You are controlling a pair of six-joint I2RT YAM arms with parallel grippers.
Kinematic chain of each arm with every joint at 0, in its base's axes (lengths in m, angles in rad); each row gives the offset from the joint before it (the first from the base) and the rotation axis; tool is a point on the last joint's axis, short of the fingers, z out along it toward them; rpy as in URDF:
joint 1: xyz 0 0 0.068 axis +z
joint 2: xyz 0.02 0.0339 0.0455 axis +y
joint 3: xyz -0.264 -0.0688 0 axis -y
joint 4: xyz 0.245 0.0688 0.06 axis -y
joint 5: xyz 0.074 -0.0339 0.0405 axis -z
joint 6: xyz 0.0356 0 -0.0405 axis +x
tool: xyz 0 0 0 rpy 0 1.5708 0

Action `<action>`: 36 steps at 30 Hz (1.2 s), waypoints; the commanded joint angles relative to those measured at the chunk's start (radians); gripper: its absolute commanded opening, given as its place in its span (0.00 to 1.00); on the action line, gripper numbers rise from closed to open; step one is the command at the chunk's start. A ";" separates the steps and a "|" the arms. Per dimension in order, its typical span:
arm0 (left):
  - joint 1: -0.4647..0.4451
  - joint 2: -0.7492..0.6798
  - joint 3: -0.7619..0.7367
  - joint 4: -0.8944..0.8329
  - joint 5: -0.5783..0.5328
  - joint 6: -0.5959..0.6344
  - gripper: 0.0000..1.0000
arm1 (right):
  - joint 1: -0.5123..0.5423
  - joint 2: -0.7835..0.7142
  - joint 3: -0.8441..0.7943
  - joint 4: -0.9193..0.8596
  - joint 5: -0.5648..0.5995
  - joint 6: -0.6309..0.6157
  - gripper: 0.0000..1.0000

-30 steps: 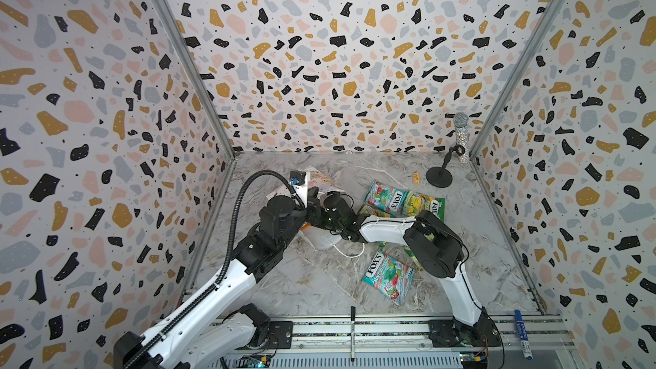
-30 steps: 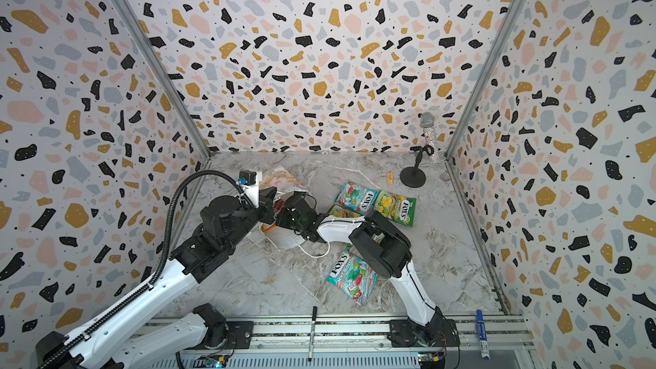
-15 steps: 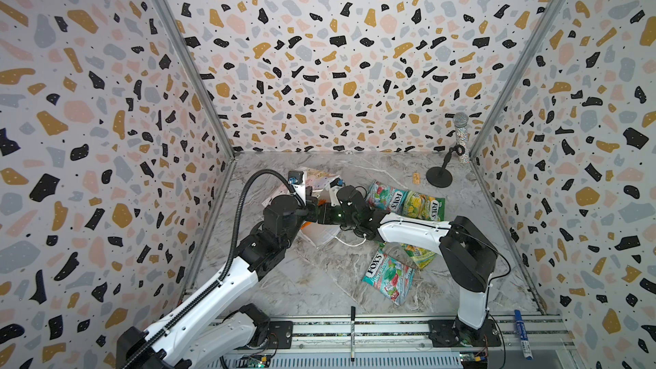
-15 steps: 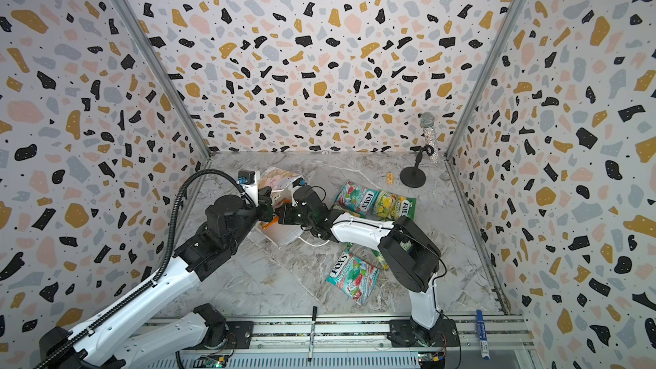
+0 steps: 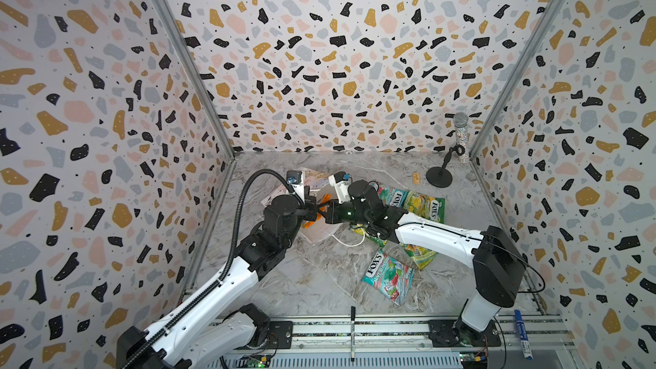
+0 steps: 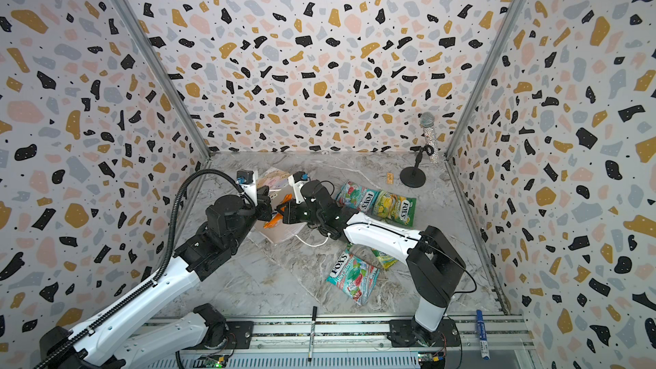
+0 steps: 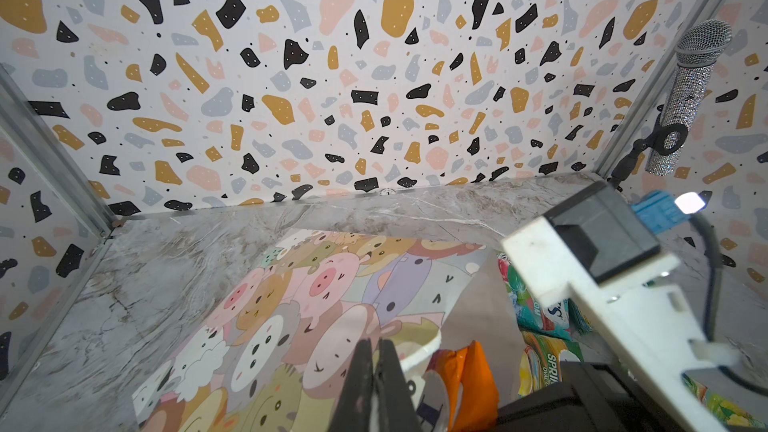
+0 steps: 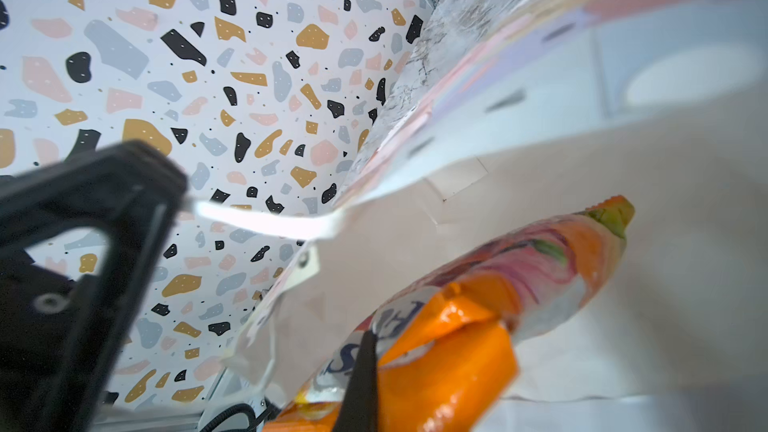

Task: Take the snacks out of the paper bag
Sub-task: 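Pull the orange Fruits packet up out of the bag with the right gripper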

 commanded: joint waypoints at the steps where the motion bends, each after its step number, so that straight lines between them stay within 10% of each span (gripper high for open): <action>1: 0.000 -0.019 0.012 0.017 -0.037 0.024 0.00 | 0.000 -0.081 0.012 -0.006 -0.018 -0.048 0.00; 28: 0.000 -0.065 -0.005 0.019 -0.143 0.036 0.00 | -0.080 -0.401 0.017 -0.225 0.098 -0.172 0.00; 36: 0.000 -0.086 -0.011 0.021 -0.163 0.036 0.00 | -0.204 -0.506 -0.145 -0.314 -0.023 -0.217 0.00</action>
